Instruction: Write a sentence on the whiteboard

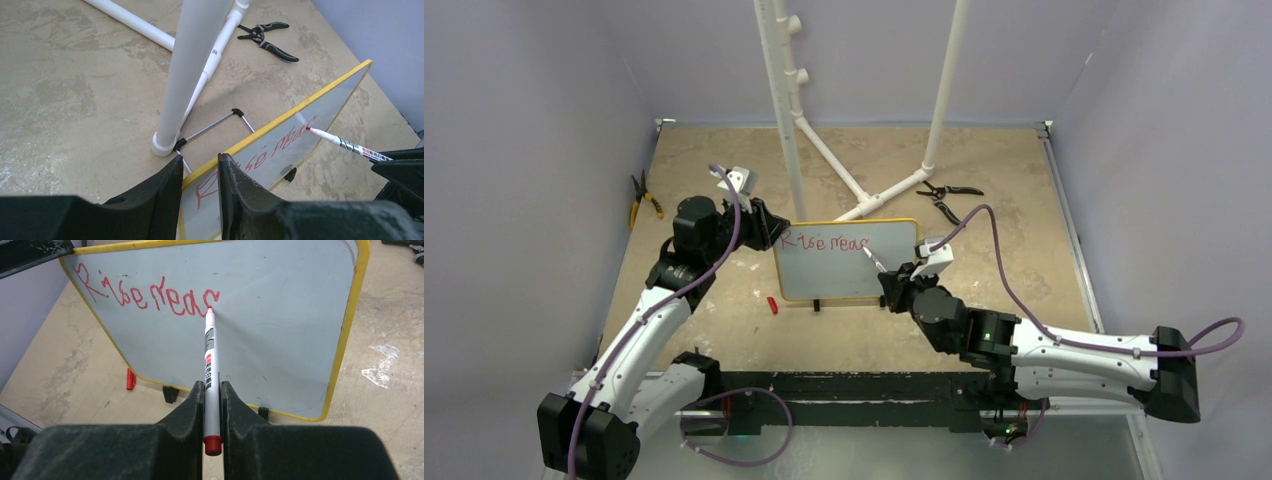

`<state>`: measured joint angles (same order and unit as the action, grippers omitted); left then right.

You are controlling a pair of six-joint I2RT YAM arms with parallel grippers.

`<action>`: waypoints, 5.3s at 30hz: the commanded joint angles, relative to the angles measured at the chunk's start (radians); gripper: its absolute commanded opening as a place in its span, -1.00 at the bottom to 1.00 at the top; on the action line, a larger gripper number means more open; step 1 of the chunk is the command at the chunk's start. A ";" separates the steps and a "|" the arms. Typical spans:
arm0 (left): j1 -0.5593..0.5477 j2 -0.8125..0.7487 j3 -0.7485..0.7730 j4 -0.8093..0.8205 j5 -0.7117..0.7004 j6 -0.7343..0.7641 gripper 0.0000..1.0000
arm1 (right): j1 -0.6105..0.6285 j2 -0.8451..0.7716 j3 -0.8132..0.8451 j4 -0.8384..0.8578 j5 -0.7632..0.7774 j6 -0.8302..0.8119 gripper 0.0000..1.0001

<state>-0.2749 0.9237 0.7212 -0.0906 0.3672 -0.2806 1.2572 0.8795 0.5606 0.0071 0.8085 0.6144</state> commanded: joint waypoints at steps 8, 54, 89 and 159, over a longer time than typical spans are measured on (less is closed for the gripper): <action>0.000 -0.003 -0.016 -0.003 0.036 -0.019 -0.41 | -0.005 -0.059 0.035 -0.080 0.052 0.017 -1.00; 0.000 0.007 -0.015 0.002 0.042 -0.025 -0.41 | -0.005 -0.080 0.003 -0.105 0.011 0.061 -1.00; 0.000 0.000 -0.016 -0.003 0.035 -0.022 -0.41 | -0.005 -0.083 0.021 -0.212 0.078 0.125 -1.00; 0.000 0.000 -0.015 -0.004 0.036 -0.023 -0.40 | -0.005 -0.089 0.099 -0.301 0.111 0.175 -1.00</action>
<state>-0.2749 0.9230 0.7212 -0.0906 0.3717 -0.2955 1.2556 0.7918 0.6376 -0.2428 0.9356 0.7296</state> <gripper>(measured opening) 0.298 0.132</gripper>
